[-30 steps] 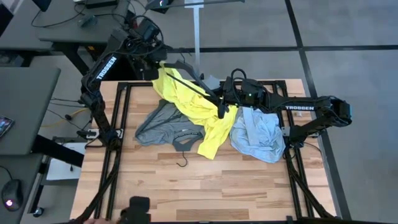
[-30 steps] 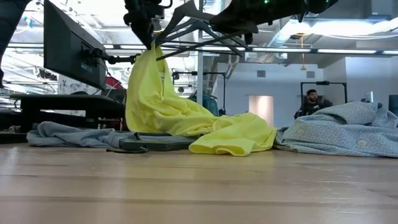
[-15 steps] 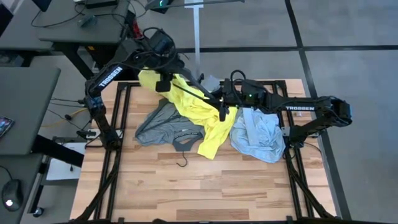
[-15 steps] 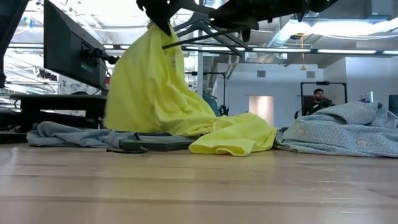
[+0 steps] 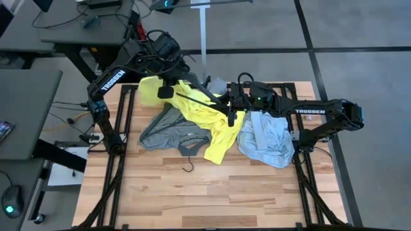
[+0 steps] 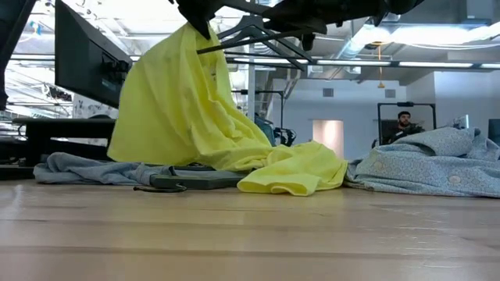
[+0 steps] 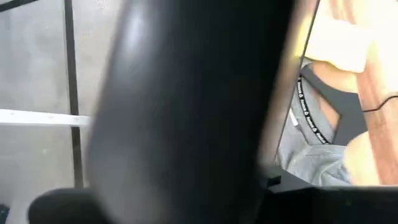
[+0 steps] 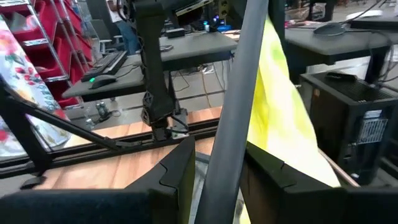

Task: Hang clothes
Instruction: Hang the yellow shirt on the bottom black hanger

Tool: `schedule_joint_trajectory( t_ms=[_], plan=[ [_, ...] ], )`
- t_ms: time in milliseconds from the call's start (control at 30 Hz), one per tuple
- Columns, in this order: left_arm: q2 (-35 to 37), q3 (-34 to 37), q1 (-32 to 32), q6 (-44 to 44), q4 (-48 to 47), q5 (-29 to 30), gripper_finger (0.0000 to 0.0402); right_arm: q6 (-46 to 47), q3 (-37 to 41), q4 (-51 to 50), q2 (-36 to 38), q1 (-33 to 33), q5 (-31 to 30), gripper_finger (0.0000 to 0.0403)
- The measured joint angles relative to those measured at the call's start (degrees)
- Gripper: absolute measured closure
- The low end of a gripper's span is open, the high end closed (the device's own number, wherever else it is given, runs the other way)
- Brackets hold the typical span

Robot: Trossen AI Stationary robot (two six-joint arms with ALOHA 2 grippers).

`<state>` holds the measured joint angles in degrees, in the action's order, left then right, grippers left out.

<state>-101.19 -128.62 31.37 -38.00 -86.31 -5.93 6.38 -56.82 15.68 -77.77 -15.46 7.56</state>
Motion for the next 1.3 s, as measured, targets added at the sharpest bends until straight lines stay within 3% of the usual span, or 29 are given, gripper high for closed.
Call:
schedule_joint_trajectory(
  t_ms=[100, 300, 467, 667, 867, 967, 1133, 1233, 1300],
  plan=[
    [0.0, 0.0, -0.3, 1.4, -0.4, -0.1, 0.0367, 1.0, 0.0, -0.1, 0.0, 0.0, 0.3, 0.0301],
    [0.2, 0.1, -0.5, 5.7, -0.5, -0.6, 0.0375, 2.8, -0.2, -2.8, 0.3, -0.7, -2.3, 0.0202],
    [0.8, 0.0, -0.3, 5.1, -0.8, -0.9, 0.0375, 1.0, -4.5, -16.9, 2.6, -0.4, -1.4, 0.0158],
    [2.1, 0.0, 0.1, 5.0, -0.2, -0.7, 0.0384, -1.7, -13.5, -35.5, 6.3, -0.4, -0.8, 0.0156],
    [3.6, 0.0, 0.6, 5.1, -0.2, 1.2, 0.0391, -1.7, -17.9, -42.5, 11.0, -0.7, -0.9, 0.0155],
    [4.0, 0.0, 0.5, 5.2, -0.8, 0.8, 0.0392, -1.5, -17.8, -43.8, 13.7, -1.2, -2.1, 0.0154],
    [4.4, 0.0, 0.5, 5.5, -1.7, -0.3, 0.0392, -1.3, -17.5, -48.6, 18.7, -2.7, -9.3, 0.0154],
    [5.0, 0.0, 0.2, 5.9, -1.4, -0.5, 0.0392, 0.8, -14.2, -53.8, 19.8, -3.5, -12.4, 0.0154],
    [5.4, 0.0, 0.0, 6.2, -1.4, -1.4, 0.0392, 3.6, -9.4, -52.0, 20.3, -3.7, -12.6, 0.0154]
  ],
)
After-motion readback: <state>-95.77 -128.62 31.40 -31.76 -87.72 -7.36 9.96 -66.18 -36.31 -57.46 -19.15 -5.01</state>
